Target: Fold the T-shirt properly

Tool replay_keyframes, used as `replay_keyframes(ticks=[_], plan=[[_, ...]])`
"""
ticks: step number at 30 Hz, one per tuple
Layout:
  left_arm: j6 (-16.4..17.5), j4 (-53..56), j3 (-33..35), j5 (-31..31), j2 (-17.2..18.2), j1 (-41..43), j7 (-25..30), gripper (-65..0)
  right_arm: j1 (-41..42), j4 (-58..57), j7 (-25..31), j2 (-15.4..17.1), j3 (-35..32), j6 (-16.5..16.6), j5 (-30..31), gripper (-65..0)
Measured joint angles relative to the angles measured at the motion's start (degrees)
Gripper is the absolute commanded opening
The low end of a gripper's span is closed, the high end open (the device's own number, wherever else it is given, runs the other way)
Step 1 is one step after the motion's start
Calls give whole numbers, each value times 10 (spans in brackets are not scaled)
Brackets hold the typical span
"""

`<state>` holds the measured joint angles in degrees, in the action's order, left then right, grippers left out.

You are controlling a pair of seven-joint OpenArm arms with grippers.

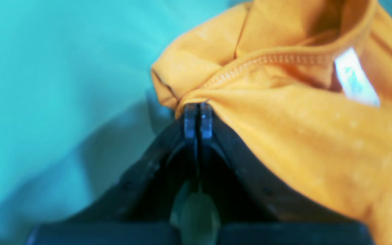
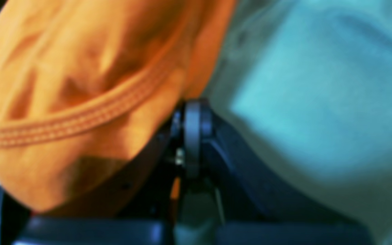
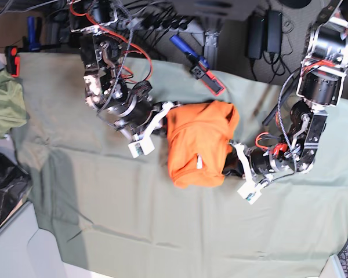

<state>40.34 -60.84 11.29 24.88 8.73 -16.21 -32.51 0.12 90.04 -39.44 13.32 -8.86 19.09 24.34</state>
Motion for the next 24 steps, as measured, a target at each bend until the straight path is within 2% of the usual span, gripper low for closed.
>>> replay_keyframes(ticks=[5, 10, 15, 18, 24], plan=[[-3, 13, 40, -24, -27, -16, 3, -650, -3, 1, -3, 0, 0, 0, 0, -650], [-4, 8, 56, -30, -20, -21, 4, -650, -5, 1, -5, -2, 12, 0, -4, -650], [-5, -35, 57, -35, 36, -17, -12, -650, -6, 1, -11, -3, 76, 0, -3, -650], [-28, -70, 57, -40, 75, -16, -31, -650, -6, 1, -10, 7, 104, 0, 29, -650], [-37, -191, 58, 15, 140, -14, -87, -650, 6, 20, -32, 15, 119, 0, 83, -650]])
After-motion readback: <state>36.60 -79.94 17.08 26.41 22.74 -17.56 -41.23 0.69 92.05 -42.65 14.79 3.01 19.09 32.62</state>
